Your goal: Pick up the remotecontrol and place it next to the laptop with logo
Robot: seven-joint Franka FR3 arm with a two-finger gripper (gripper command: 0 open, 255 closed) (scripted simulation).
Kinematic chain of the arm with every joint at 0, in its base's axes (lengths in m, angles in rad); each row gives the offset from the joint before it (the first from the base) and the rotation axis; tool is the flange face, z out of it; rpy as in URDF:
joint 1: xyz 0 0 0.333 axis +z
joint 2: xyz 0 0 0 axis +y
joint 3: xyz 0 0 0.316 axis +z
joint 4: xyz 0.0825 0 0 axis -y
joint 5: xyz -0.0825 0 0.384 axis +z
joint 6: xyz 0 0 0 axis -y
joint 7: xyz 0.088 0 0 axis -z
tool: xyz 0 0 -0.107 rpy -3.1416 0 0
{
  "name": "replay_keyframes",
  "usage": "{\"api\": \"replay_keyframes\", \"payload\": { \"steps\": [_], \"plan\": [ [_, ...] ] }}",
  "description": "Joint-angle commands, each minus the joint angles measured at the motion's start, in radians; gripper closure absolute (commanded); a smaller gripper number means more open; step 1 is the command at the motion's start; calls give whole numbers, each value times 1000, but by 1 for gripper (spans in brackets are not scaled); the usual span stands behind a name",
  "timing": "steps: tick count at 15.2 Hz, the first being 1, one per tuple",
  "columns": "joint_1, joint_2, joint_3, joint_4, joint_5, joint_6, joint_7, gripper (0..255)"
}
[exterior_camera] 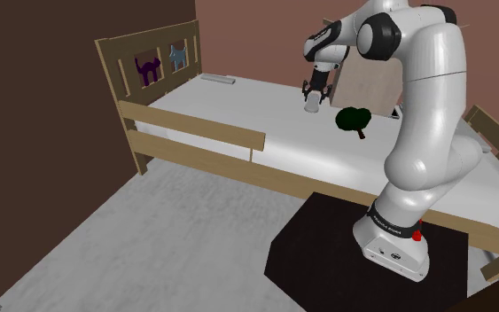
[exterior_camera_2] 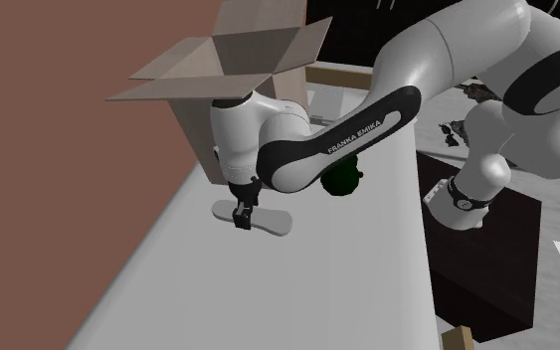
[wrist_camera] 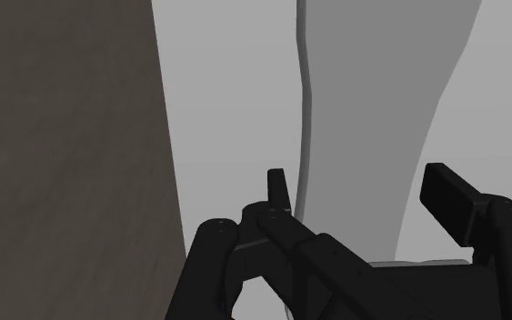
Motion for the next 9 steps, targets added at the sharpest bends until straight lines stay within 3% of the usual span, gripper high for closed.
{"api": "replay_keyframes", "payload": {
  "steps": [1,9],
  "plan": [
    [0,0,0,0,0,0,0,255],
    [3,-37,-9,38,-16,-73,11,255]
  ]
}}
